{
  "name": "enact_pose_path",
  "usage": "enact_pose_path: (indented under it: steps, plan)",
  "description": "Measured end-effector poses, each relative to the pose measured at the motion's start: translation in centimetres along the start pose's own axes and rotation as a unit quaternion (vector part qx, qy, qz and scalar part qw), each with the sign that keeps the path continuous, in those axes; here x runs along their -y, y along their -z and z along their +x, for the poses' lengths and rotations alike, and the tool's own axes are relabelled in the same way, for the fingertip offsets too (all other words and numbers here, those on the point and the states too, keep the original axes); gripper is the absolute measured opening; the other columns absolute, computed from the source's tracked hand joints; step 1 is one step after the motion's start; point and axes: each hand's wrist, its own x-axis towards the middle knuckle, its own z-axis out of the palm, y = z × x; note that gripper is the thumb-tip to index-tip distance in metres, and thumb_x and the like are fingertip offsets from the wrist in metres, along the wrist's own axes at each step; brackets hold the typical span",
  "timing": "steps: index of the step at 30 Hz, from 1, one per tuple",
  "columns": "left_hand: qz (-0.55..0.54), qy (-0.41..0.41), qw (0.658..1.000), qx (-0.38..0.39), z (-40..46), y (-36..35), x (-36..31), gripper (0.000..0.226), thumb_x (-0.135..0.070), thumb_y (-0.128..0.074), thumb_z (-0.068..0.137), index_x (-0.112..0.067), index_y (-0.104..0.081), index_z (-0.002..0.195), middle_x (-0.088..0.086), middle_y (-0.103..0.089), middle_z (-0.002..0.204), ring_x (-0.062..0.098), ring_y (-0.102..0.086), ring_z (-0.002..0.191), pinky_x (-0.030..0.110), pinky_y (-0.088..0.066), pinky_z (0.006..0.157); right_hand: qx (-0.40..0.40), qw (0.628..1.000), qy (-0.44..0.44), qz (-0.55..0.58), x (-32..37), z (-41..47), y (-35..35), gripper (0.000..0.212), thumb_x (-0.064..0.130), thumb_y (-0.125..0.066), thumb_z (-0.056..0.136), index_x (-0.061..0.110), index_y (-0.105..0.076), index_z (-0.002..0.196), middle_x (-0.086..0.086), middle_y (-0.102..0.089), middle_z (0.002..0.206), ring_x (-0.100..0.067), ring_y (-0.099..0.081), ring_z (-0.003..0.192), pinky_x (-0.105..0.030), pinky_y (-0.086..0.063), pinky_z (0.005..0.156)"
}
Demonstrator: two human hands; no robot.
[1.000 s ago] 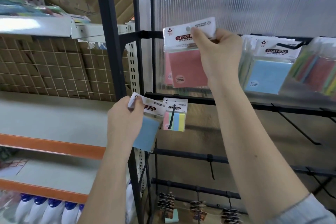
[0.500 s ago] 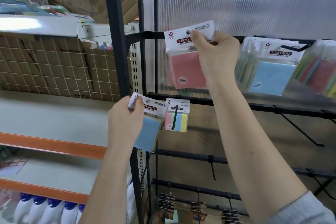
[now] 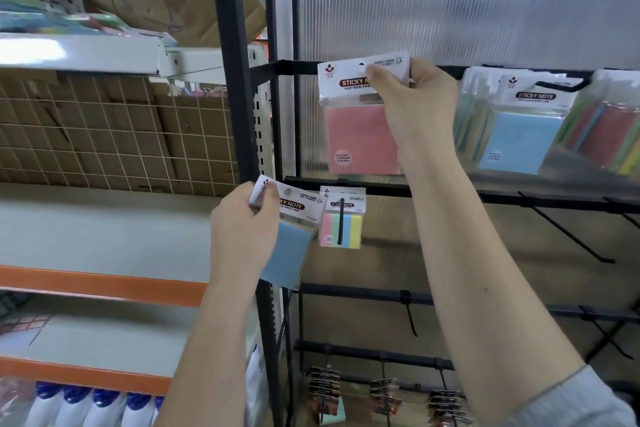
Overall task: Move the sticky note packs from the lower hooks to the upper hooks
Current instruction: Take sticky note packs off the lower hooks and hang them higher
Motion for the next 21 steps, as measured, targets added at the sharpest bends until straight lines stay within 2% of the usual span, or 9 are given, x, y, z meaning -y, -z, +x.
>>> enact_pose_path:
  steps: [3,6,8,9,10,12,14,18,21]
  plan:
    - [-0.001,-0.009,1.000,0.006,0.1,0.2,0.0,0.034,-0.035,-0.044,0.097,-0.008,-0.061,0.086,0.004,-0.067,0.086,0.018,-0.060,0.078,0.034,-0.046,0.063,-0.012,1.000,-0.004,-0.005,0.1,0.1,0.1,0.009,0.013,-0.065,0.087,0.016,-0.068,0.080,0.009,-0.071,0.074,-0.002,-0.069,0.065,-0.021,-0.055,0.056]
    - [0.009,-0.021,1.000,0.006,0.2,0.3,0.2,0.035,-0.033,-0.044,0.097,-0.005,-0.060,0.083,0.006,-0.066,0.083,0.015,-0.056,0.072,0.026,-0.039,0.058,-0.031,0.998,0.012,-0.054,0.0,0.6,0.0,0.014,0.010,-0.061,0.084,-0.002,-0.067,0.081,-0.005,-0.072,0.075,-0.020,-0.071,0.072,-0.036,-0.057,0.064]
    - [0.013,-0.026,1.000,0.008,0.2,0.4,0.2,0.035,-0.031,-0.044,0.098,-0.003,-0.060,0.083,0.007,-0.065,0.082,0.014,-0.054,0.069,0.023,-0.036,0.055,-0.035,0.996,0.020,-0.081,-0.4,1.0,-0.1,0.017,0.008,-0.059,0.083,0.002,-0.061,0.067,0.002,-0.063,0.058,-0.013,-0.063,0.055,-0.026,-0.050,0.050]
    - [0.011,-0.028,0.999,0.011,0.2,0.4,0.2,0.036,-0.031,-0.044,0.098,-0.003,-0.061,0.085,0.008,-0.066,0.083,0.015,-0.055,0.071,0.024,-0.036,0.056,-0.036,0.994,0.024,-0.098,-0.6,1.1,-0.2,0.020,0.007,-0.058,0.082,0.008,-0.055,0.062,0.005,-0.053,0.052,-0.008,-0.050,0.048,-0.020,-0.040,0.044]
    - [0.009,-0.029,0.999,0.015,0.2,0.4,0.2,0.036,-0.031,-0.043,0.098,-0.003,-0.062,0.087,0.008,-0.066,0.084,0.017,-0.057,0.074,0.024,-0.037,0.057,-0.038,0.993,0.029,-0.112,-0.9,1.1,-0.3,0.019,0.007,-0.057,0.082,0.008,-0.051,0.063,0.003,-0.047,0.053,-0.008,-0.041,0.049,-0.018,-0.031,0.045]
    - [0.001,-0.027,0.999,0.022,0.3,0.4,0.2,0.035,-0.032,-0.043,0.098,-0.004,-0.063,0.091,0.006,-0.067,0.087,0.015,-0.059,0.076,0.024,-0.040,0.058,-0.048,0.990,0.040,-0.129,-1.6,1.3,-0.4,0.018,0.010,-0.058,0.082,0.001,-0.051,0.068,-0.005,-0.042,0.059,-0.009,-0.036,0.054,-0.020,-0.025,0.048]
    - [-0.004,-0.024,0.999,0.030,0.3,0.4,0.3,0.034,-0.034,-0.043,0.098,-0.007,-0.063,0.093,0.001,-0.067,0.088,0.011,-0.058,0.076,0.021,-0.042,0.058,-0.064,0.984,0.055,-0.158,-1.9,1.6,-0.5,0.023,0.012,-0.060,0.083,0.002,-0.048,0.066,0.000,-0.037,0.055,-0.004,-0.029,0.047,-0.017,-0.022,0.043]
    - [-0.003,-0.023,0.999,0.036,0.4,0.5,0.4,0.034,-0.036,-0.043,0.098,-0.008,-0.062,0.093,-0.003,-0.066,0.089,0.006,-0.057,0.072,0.015,-0.039,0.054,-0.073,0.972,0.050,-0.218,-2.5,2.5,-0.9,0.016,0.022,-0.062,0.088,0.013,-0.061,0.075,0.011,-0.043,0.056,-0.003,-0.037,0.048,-0.015,-0.026,0.044]
    - [0.010,-0.029,0.999,0.036,0.6,0.5,0.6,0.035,-0.036,-0.042,0.098,-0.007,-0.060,0.093,-0.003,-0.064,0.087,0.006,-0.056,0.070,0.014,-0.038,0.052,-0.076,0.970,0.035,-0.230,-3.2,3.2,-1.1,0.026,0.028,-0.063,0.088,0.020,-0.049,0.068,0.012,-0.040,0.059,-0.003,-0.036,0.052,-0.017,-0.025,0.047]
